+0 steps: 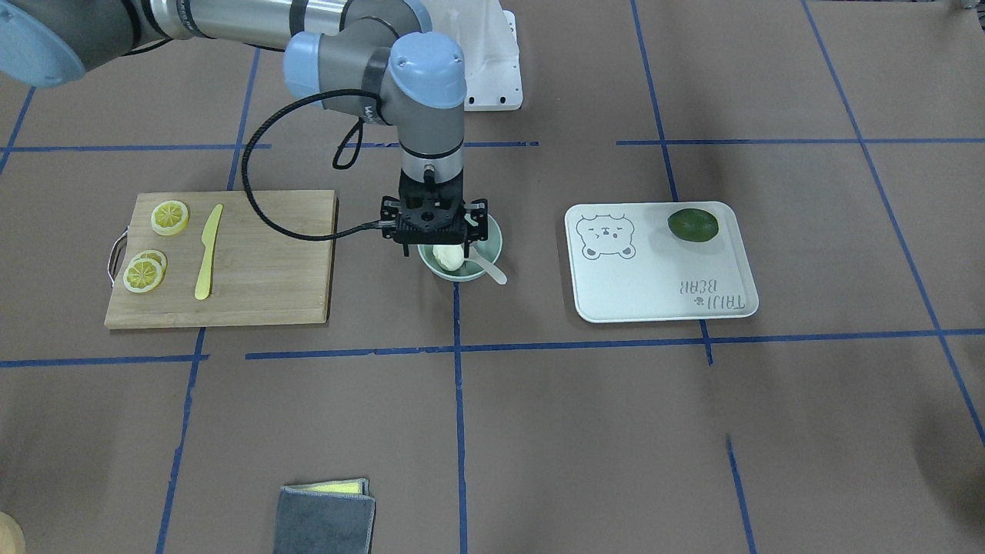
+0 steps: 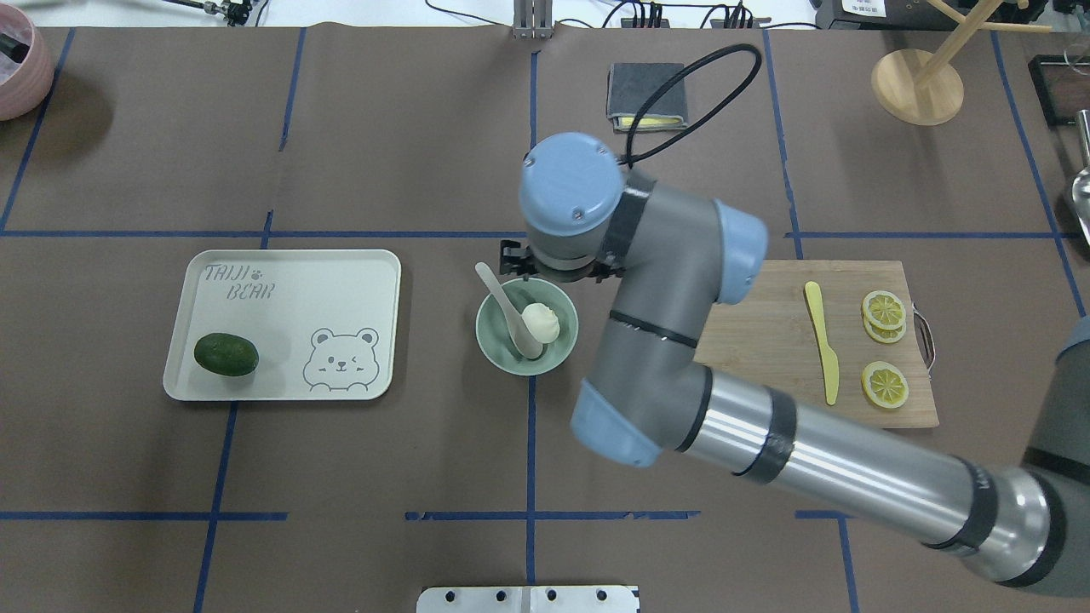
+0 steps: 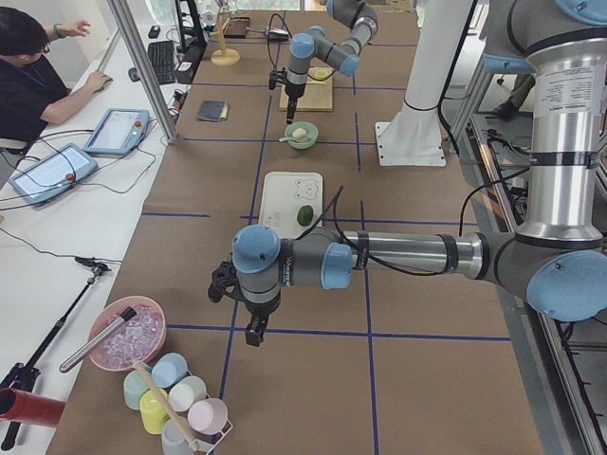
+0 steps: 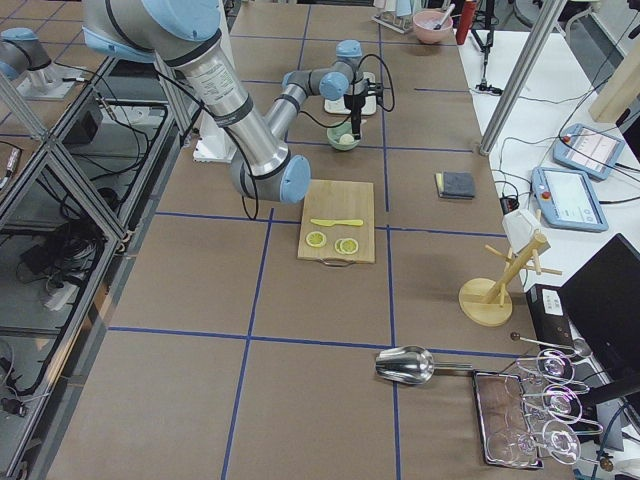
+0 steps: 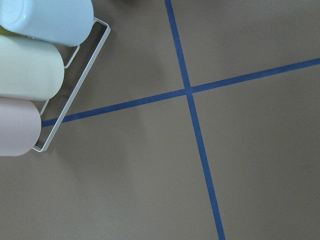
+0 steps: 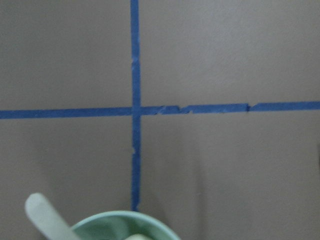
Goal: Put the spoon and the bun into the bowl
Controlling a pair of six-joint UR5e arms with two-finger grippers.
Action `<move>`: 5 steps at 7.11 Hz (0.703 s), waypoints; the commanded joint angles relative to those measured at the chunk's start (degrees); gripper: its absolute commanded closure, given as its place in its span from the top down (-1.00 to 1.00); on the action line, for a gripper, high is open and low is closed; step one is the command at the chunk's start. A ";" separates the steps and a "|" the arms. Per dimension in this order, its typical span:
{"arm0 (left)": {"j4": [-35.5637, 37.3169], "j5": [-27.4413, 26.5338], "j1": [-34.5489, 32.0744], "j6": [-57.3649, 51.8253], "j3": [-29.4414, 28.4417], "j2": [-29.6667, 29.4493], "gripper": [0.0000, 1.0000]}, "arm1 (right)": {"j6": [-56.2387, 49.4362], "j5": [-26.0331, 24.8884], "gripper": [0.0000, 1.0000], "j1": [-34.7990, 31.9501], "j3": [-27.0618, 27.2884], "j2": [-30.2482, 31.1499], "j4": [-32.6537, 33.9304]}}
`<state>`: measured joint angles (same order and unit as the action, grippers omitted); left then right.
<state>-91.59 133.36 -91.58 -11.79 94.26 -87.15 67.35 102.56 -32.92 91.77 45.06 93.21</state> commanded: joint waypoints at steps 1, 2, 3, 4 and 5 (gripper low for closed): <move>0.18 -0.03 -0.09 -0.25 -0.57 0.40 1.00 | -14.11 11.19 1.00 -11.84 7.43 8.87 0.13; 0.18 -0.12 0.00 -0.25 -0.57 0.40 1.00 | -24.09 14.56 1.00 -17.03 9.46 13.69 -0.13; 0.44 -0.21 -0.09 -0.08 -0.66 0.49 1.00 | -35.24 18.16 1.00 -22.57 10.00 19.04 -0.22; 0.71 -0.12 -0.09 0.27 -0.66 0.49 1.00 | -46.06 22.20 1.00 -29.41 10.18 25.10 -0.13; 0.71 1.01 -0.09 1.58 -0.40 0.49 1.00 | -58.87 23.02 1.00 -35.92 10.01 31.17 0.30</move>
<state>-90.98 133.52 -91.66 -11.28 93.69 -86.67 22.78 123.23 -61.16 101.70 69.15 93.17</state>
